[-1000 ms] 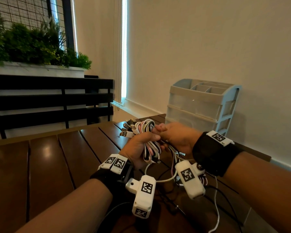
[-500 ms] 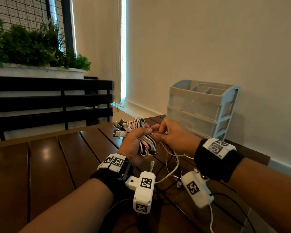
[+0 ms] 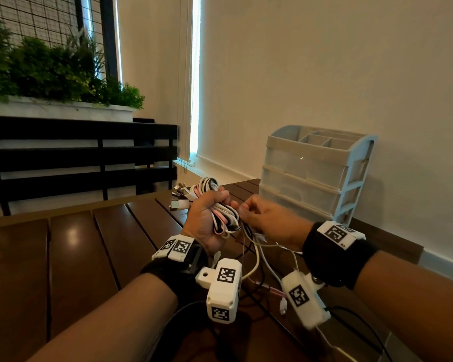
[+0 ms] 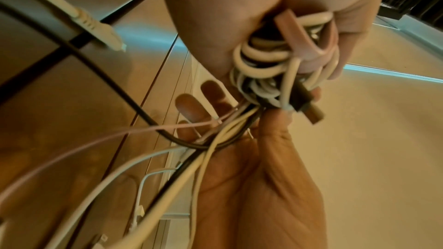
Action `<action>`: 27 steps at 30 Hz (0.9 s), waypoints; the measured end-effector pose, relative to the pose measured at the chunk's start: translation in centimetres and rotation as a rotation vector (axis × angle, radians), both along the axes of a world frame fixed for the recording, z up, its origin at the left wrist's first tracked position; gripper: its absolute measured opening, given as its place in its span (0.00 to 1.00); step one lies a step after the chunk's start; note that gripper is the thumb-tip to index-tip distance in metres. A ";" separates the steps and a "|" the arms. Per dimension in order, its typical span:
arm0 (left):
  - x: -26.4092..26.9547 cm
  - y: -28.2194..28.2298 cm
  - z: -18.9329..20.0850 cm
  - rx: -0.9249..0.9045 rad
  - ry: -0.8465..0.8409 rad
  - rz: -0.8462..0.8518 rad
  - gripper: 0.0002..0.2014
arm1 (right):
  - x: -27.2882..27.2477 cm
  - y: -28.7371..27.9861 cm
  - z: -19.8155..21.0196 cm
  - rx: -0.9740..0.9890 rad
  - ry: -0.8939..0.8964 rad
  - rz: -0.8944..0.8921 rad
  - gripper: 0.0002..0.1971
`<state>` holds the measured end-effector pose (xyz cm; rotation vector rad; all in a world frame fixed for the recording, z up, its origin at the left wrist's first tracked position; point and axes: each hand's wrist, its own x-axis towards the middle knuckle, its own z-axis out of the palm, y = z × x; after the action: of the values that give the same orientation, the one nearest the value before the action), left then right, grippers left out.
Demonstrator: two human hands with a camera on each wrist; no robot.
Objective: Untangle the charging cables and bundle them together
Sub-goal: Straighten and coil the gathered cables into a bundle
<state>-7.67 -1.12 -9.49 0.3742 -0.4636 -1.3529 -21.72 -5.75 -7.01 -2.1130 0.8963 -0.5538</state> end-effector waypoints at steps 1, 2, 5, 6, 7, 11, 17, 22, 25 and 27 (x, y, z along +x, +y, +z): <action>0.0 0.0 0.0 -0.002 0.004 -0.013 0.05 | 0.0 0.2 -0.1 0.051 -0.007 0.029 0.12; 0.0 0.0 0.0 -0.006 0.002 -0.025 0.04 | 0.0 0.2 -0.3 0.102 -0.028 0.059 0.11; -0.1 0.1 -0.1 -0.069 -0.011 -0.060 0.04 | -0.4 0.2 -0.5 0.243 -0.088 0.152 0.19; -0.1 0.1 -0.1 -0.087 -0.012 -0.060 0.04 | -0.6 0.0 -0.5 0.313 -0.113 0.192 0.22; -0.1 0.1 0.0 -0.097 -0.012 -0.054 0.05 | -0.8 0.1 -0.4 0.383 -0.129 0.234 0.23; -0.1 -0.2 -0.1 -0.099 -0.038 -0.014 0.05 | -0.7 -0.2 -0.2 0.378 -0.005 0.308 0.19; 0.0 -0.3 -0.5 -0.071 -0.112 -0.001 0.05 | 0.3 0.7 0.7 0.079 0.320 0.181 0.07; -0.3 0.3 -0.1 -0.061 -0.166 0.003 0.05 | 0.2 0.7 0.8 0.044 0.405 0.175 0.10; -0.4 0.4 -0.1 -0.066 -0.185 -0.004 0.05 | 0.2 0.9 0.6 -0.155 0.491 0.184 0.08; -0.3 0.4 -0.1 -0.053 -0.215 0.002 0.07 | 0.3 0.7 0.3 -0.380 0.609 0.217 0.12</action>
<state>-8.00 -0.72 -9.63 0.4784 -0.6762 -1.3018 -21.47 -5.02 -6.66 -2.7557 0.9112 0.0568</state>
